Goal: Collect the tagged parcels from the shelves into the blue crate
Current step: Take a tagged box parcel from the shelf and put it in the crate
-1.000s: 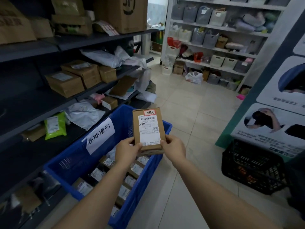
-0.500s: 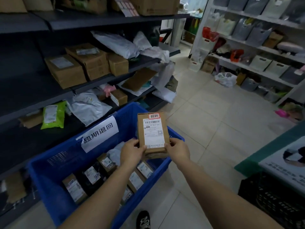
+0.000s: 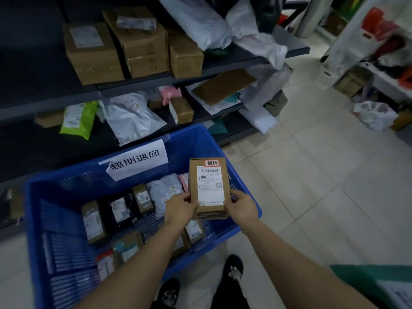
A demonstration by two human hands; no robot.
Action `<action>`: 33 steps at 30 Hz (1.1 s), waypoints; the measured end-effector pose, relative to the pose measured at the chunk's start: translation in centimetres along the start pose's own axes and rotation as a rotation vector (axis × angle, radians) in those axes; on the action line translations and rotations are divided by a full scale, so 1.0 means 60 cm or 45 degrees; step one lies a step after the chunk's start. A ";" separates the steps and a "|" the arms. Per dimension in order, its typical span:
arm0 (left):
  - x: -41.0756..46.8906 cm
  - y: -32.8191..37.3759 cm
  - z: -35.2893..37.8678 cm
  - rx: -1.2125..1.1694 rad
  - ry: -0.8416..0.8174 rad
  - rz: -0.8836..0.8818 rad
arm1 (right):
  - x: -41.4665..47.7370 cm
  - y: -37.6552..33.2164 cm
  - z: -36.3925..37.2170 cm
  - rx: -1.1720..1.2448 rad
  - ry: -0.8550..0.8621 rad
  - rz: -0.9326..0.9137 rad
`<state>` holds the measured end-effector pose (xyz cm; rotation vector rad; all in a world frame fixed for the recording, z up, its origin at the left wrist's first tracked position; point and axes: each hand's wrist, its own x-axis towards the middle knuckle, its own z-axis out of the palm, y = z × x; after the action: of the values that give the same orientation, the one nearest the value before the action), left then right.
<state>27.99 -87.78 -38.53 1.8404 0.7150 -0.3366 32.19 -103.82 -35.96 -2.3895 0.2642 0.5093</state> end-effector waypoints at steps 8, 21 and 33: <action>0.081 -0.006 0.137 -0.099 0.139 -0.290 | 0.178 0.082 0.005 -0.230 -0.248 -0.086; 0.258 -0.126 0.304 -0.064 0.151 -0.600 | 0.368 0.214 0.124 -0.473 -0.392 -0.085; 0.435 -0.337 0.413 0.070 -0.095 -0.707 | 0.514 0.390 0.333 -0.654 -0.494 0.081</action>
<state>38.41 -97.57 -77.26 1.6435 1.1700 -0.7853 46.87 -110.09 -76.52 -2.6984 0.0339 1.1698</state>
